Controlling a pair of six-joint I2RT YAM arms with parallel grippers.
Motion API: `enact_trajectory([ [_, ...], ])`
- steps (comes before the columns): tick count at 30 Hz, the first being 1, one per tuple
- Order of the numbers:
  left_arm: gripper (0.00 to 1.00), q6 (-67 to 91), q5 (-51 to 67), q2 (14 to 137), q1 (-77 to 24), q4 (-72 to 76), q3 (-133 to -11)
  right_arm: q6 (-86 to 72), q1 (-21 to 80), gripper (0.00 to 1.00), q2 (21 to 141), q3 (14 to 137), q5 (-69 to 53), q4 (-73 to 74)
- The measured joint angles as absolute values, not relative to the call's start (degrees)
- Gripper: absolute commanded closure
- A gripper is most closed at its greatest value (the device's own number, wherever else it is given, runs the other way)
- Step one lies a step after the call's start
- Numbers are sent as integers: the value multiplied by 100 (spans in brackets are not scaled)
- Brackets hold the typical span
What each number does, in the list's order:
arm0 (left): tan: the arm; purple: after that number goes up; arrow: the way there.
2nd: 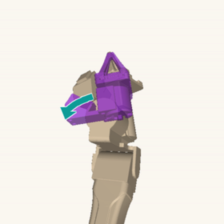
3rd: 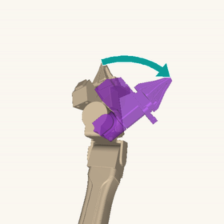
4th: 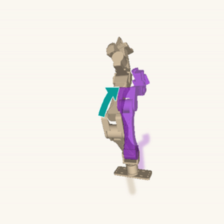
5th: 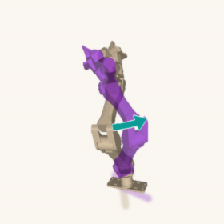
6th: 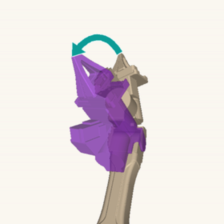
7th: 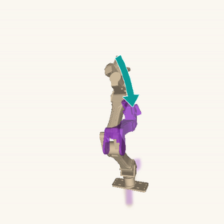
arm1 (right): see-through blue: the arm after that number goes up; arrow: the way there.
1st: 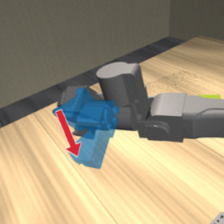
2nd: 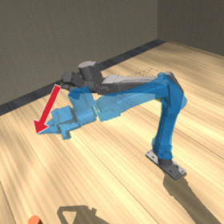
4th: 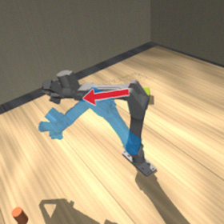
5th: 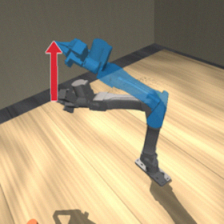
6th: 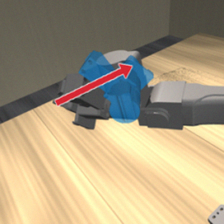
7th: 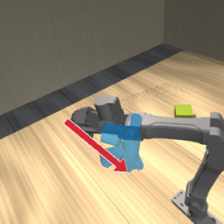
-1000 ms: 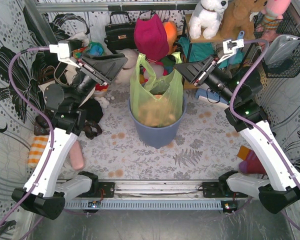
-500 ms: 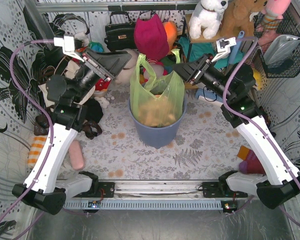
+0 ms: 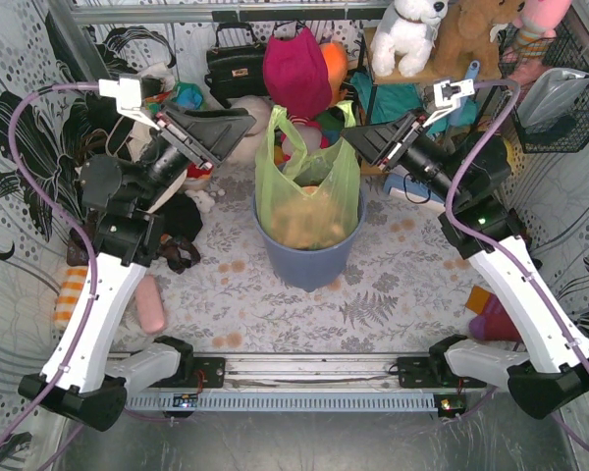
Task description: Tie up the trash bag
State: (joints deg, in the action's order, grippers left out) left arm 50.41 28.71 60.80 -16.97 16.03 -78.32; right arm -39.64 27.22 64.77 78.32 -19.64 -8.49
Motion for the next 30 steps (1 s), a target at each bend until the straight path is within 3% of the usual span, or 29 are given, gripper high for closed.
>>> enact_trajectory([
  [16, 32, 4403, 3111, 6464, -1697, 211, -8259, -3927, 2722, 61, 6405, 7478, -1859, -808],
  [30, 27, 3548, 3658, 6783, -1699, -812, -8921, -3632, 2722, 48, 5940, 7459, -1758, -567],
])
